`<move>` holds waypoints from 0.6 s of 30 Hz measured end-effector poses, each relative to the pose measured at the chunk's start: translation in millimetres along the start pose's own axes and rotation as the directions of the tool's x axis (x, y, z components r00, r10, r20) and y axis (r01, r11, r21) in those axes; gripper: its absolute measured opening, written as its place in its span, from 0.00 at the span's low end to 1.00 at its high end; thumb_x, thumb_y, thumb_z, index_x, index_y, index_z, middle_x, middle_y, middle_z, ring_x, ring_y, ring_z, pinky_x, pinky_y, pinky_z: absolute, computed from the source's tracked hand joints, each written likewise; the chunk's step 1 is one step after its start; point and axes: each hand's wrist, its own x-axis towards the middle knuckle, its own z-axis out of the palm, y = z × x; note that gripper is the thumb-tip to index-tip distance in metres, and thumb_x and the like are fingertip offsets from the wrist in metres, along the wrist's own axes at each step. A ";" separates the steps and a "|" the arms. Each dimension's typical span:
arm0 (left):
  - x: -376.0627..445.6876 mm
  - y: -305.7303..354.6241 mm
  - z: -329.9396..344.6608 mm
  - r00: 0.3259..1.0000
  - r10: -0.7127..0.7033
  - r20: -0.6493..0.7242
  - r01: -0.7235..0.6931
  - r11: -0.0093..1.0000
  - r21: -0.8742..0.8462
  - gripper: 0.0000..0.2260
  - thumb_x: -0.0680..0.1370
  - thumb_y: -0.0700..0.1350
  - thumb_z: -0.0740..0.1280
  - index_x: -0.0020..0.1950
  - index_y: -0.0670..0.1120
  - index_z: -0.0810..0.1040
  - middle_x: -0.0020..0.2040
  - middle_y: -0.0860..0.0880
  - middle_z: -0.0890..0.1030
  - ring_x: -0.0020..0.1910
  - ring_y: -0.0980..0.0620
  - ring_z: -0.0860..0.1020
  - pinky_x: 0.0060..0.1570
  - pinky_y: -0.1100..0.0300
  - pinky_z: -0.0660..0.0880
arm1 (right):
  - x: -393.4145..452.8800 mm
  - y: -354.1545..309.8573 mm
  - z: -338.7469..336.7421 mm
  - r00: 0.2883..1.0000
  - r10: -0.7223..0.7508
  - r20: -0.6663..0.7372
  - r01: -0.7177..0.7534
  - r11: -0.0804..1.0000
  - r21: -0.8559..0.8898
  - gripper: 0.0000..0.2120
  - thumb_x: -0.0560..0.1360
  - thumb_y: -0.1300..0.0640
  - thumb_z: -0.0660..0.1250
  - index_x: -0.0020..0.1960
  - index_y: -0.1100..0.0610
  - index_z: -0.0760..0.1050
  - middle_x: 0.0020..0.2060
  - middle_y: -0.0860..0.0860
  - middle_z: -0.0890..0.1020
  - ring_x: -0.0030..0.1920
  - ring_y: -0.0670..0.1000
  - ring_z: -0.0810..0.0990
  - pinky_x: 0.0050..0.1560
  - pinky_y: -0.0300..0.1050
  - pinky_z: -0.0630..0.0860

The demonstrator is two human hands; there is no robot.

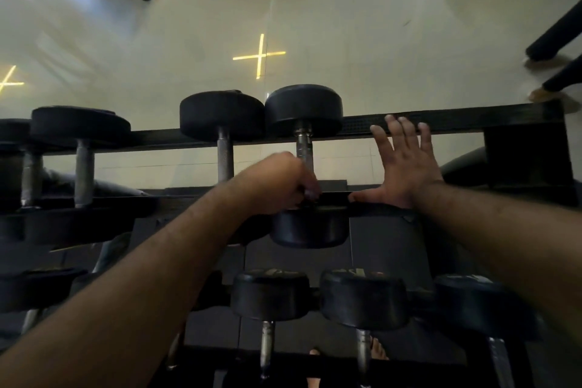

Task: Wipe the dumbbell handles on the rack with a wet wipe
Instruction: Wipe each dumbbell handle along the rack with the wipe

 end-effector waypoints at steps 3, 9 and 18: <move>9.3 -5.7 -0.7 0.905 -0.060 -0.422 0.123 0.985 0.124 0.13 0.79 0.38 0.73 0.62 0.49 0.86 0.56 0.51 0.87 0.55 0.49 0.83 0.58 0.53 0.79 | 1.1 -13.8 0.0 0.998 0.065 -0.015 -0.065 0.998 0.001 0.75 0.51 0.05 0.39 0.84 0.54 0.54 0.82 0.60 0.57 0.83 0.63 0.52 0.82 0.69 0.40; 18.7 3.5 14.7 0.998 0.018 -0.059 -0.003 0.968 0.251 0.14 0.78 0.40 0.72 0.61 0.54 0.86 0.54 0.52 0.85 0.56 0.49 0.78 0.55 0.50 0.78 | 2.6 -15.0 9.3 0.995 0.059 -0.081 -0.060 0.998 -0.008 0.72 0.55 0.06 0.45 0.81 0.57 0.59 0.79 0.62 0.62 0.81 0.65 0.57 0.82 0.72 0.44; 30.0 20.7 -3.6 0.989 -0.126 -0.076 0.121 0.990 -0.071 0.13 0.80 0.41 0.70 0.61 0.55 0.86 0.55 0.54 0.86 0.55 0.50 0.83 0.58 0.52 0.80 | 1.4 -18.5 8.0 0.993 0.073 -0.089 -0.075 0.997 -0.012 0.70 0.56 0.08 0.50 0.81 0.57 0.58 0.79 0.63 0.62 0.81 0.66 0.58 0.82 0.74 0.44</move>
